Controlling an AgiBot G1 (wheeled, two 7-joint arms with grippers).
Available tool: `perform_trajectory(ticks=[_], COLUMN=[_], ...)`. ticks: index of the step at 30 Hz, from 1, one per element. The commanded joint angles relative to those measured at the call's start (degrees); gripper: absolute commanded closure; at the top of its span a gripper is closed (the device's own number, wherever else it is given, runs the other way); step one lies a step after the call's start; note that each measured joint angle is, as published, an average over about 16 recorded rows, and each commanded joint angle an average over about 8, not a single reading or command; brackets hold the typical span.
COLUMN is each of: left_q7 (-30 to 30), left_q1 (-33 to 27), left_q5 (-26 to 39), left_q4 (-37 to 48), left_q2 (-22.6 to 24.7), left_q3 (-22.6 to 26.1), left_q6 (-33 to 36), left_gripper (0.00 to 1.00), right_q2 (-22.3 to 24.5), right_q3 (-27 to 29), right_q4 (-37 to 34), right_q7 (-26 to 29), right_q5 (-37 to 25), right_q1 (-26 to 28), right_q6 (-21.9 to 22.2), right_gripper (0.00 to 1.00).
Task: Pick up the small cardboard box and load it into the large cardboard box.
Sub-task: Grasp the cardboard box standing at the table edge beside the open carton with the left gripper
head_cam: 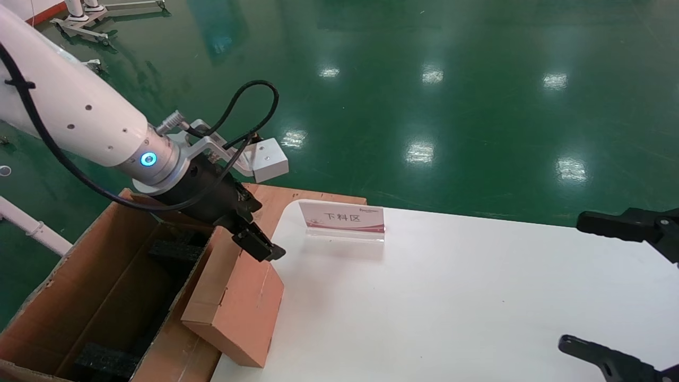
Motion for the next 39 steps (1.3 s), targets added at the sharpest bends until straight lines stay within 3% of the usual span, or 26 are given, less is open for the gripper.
perform_trajectory(ticks=[1,21,39], left_q7=[-1.85,-17.63,-22.84], left_q1=[-1.45,-13.14,-15.94], left_q5=[0.39,-4.15,-7.03], left_q4=[-0.05,-0.11,-0.13], left_q2=[0.36,1.80,1.69], left_q3=[1.84,22.22,30.30], left_q6=[-0.01,-0.48,-2.21], left_gripper=[0.00,0.00,0.00], right_q2=[0.00,0.04,0.07], right_q3=[-0.01,-0.09,-0.16], right_q4=[0.00,0.00,0.00], right_q7=[0.00,-0.05,-0.08], right_q5=[0.01,0.06,0.11], right_q1=[0.00,0.02,0.03], right_q6=[0.00,0.04,0.07], right_gripper=[0.00,0.00,0.00])
